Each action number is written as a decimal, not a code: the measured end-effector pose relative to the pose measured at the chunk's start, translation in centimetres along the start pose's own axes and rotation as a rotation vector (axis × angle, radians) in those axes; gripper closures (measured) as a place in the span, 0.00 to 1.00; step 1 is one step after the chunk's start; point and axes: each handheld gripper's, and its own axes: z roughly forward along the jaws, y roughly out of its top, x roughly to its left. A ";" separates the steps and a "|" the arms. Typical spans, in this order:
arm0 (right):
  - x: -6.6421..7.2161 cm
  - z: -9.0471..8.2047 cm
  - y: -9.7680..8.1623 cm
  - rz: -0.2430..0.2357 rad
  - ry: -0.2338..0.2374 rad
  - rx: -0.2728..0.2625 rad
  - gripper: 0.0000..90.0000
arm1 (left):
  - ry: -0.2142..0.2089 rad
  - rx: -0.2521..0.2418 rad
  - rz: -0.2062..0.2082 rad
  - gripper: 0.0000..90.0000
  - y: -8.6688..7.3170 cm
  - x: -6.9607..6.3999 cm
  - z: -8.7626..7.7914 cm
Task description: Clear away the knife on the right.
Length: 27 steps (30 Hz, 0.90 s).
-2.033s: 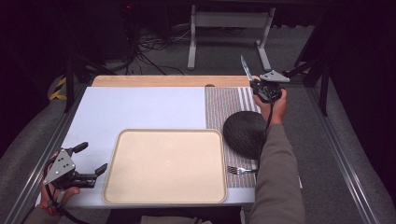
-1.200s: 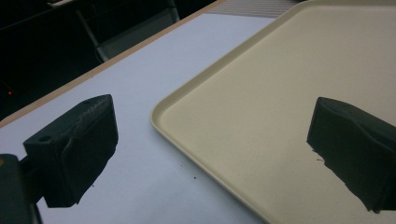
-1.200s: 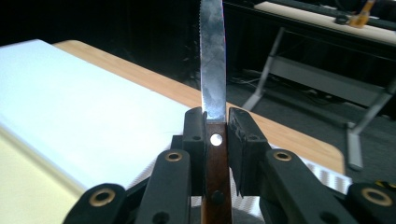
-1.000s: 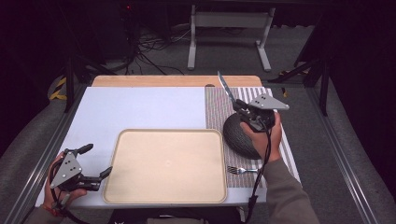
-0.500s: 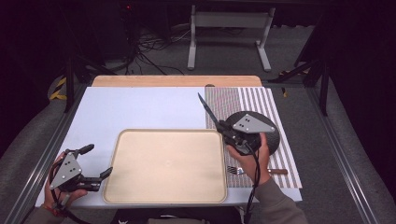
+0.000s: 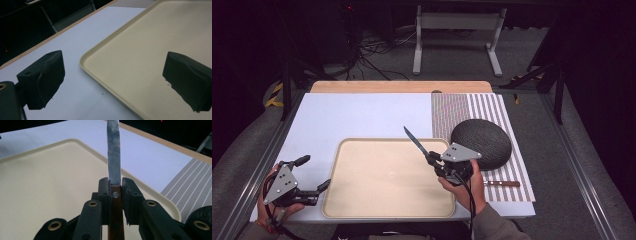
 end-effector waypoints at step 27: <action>2.7 1.8 -3.9 -0.003 0.051 0.185 0.87 | -0.023 0.011 0.014 0.05 0.1 -0.2 0.7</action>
